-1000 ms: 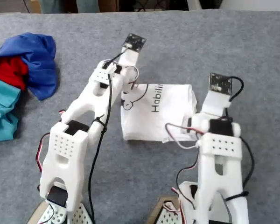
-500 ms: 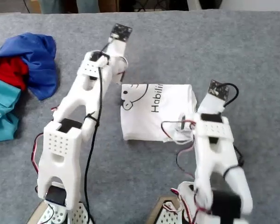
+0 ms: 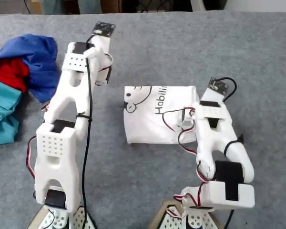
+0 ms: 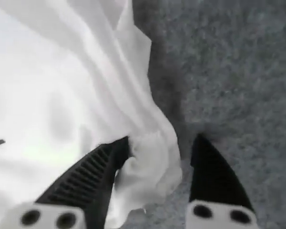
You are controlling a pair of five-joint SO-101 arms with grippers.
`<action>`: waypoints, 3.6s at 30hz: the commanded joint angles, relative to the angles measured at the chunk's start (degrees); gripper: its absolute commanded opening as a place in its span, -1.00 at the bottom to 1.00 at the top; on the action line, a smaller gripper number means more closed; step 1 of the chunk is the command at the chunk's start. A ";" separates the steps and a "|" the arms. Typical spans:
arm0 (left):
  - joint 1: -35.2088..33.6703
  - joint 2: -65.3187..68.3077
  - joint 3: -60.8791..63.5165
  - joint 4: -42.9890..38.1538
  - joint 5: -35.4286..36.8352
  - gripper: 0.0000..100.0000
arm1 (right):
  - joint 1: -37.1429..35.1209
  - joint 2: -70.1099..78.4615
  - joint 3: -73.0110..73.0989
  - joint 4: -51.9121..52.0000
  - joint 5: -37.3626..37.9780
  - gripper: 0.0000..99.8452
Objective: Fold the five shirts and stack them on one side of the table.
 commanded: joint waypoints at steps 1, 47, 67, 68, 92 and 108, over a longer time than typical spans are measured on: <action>-3.56 -6.51 -2.95 0.70 -0.09 -0.94 | -0.88 2.51 -1.27 -0.62 -0.09 -0.89; -6.90 -11.08 40.75 -24.53 0.26 -0.94 | 4.22 0.04 -37.41 23.12 16.44 -0.97; -6.20 -10.99 40.75 -24.53 0.09 -0.94 | 25.23 36.70 -83.74 37.89 36.84 -0.97; -6.11 -10.99 40.75 -24.53 0.09 -0.94 | 25.14 37.85 -85.14 38.86 36.84 -0.96; 9.71 -10.81 43.30 -15.74 0.62 -0.95 | 55.12 61.05 -107.12 37.71 45.36 -0.97; 19.30 -11.43 44.88 -10.55 0.70 -0.95 | 57.49 67.21 -131.82 49.58 52.40 -0.96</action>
